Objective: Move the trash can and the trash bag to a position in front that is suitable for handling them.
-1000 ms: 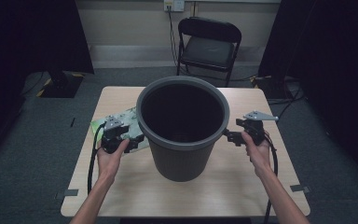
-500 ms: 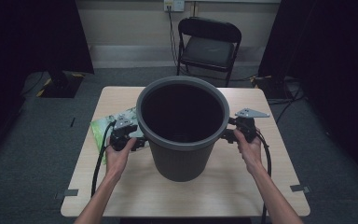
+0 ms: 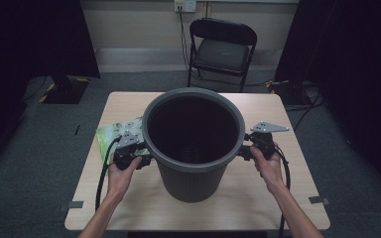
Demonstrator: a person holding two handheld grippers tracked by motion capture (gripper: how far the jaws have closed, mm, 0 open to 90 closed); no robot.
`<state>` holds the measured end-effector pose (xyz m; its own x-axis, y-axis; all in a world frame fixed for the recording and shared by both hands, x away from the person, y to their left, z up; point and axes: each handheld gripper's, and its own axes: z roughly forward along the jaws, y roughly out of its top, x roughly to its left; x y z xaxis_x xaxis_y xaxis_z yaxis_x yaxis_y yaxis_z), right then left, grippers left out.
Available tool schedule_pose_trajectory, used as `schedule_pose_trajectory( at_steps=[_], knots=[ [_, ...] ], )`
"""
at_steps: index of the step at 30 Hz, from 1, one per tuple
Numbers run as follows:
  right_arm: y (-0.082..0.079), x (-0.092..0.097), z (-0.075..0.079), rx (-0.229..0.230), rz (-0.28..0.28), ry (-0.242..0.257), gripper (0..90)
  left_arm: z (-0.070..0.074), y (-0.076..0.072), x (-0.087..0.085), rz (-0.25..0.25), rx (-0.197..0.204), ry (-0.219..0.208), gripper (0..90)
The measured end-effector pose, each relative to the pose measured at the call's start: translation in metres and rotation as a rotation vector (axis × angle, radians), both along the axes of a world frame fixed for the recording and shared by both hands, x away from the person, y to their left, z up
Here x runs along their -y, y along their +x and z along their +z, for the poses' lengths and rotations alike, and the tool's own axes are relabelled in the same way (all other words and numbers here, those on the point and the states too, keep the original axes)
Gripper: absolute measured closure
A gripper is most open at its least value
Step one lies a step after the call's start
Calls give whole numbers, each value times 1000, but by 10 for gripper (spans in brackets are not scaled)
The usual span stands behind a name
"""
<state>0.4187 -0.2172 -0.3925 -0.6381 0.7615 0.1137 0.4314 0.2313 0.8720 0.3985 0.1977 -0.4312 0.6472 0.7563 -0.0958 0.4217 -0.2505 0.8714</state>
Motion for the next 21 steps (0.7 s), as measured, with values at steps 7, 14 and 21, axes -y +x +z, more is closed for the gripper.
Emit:
schedule_pose_trajectory(
  at_steps=[7,14,21],
  knots=[
    [-17,3,0,-5,32,4,398,0,-17,-2,-37,7,9,462],
    [-27,4,0,-1,44,3,381,-1,-28,-2,-52,6,-7,443],
    [-24,16,-17,-16,8,-16,191,-16,-19,-31,-49,18,49,257]
  ],
)
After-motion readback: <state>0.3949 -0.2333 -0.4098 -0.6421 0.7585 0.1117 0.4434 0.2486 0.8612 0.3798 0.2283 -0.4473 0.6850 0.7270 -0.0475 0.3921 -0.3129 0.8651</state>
